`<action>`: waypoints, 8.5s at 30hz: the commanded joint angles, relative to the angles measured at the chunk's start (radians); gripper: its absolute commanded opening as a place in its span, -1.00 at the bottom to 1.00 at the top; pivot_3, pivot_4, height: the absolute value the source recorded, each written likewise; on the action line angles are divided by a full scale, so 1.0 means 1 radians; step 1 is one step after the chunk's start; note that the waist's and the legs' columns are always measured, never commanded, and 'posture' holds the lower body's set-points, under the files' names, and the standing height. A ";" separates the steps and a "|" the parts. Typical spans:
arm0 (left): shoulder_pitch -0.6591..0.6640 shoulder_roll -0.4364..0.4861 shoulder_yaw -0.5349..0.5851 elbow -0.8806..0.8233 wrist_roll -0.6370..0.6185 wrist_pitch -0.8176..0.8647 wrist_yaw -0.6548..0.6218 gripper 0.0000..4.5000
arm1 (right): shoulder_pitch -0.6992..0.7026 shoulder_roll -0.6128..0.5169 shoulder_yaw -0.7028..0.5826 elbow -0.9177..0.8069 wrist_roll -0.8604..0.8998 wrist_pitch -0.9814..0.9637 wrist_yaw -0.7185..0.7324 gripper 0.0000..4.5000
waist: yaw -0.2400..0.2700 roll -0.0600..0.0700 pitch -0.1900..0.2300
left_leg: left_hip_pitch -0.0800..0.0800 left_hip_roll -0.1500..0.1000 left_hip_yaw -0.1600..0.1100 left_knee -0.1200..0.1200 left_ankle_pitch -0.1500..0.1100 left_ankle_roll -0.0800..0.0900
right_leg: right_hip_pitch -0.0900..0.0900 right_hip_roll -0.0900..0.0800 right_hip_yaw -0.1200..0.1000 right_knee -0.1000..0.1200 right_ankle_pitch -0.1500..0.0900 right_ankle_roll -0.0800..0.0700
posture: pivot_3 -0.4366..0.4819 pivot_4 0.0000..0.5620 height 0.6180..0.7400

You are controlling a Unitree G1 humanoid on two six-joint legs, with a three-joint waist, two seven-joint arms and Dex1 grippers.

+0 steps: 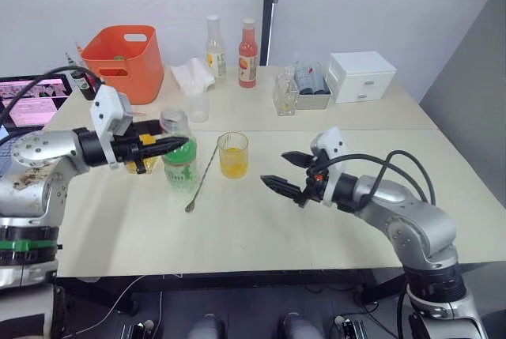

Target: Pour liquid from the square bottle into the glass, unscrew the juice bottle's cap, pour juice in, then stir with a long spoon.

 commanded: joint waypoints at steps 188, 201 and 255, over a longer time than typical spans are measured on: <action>-0.219 0.158 0.301 0.807 0.065 -0.113 0.214 0.99 | -0.049 0.012 -0.080 0.007 -0.032 -0.010 -0.029 1.00 | -0.001 -0.005 0.000 | -0.017 -0.006 -0.010 0.016 0.000 0.000 | -0.012 -0.006 -0.008 0.018 0.002 0.003 | -0.05 -0.47 0.59; 0.402 0.178 0.580 0.352 -0.136 0.088 0.071 0.99 | 0.285 -0.186 -0.432 0.003 -0.017 -0.080 0.039 1.00 | 0.010 -0.006 0.000 | -0.016 -0.001 -0.008 0.016 0.000 0.000 | -0.010 -0.006 -0.009 0.011 0.002 0.003 | -0.05 -0.47 0.59; 0.367 -0.347 0.024 -0.585 -0.068 0.884 1.067 0.99 | -0.068 -0.272 -0.098 0.099 0.176 -0.063 0.422 1.00 | 0.004 -0.009 -0.005 | 0.008 -0.001 0.003 0.000 0.000 0.000 | 0.005 -0.004 0.002 0.002 0.002 0.001 | -0.05 -0.47 0.59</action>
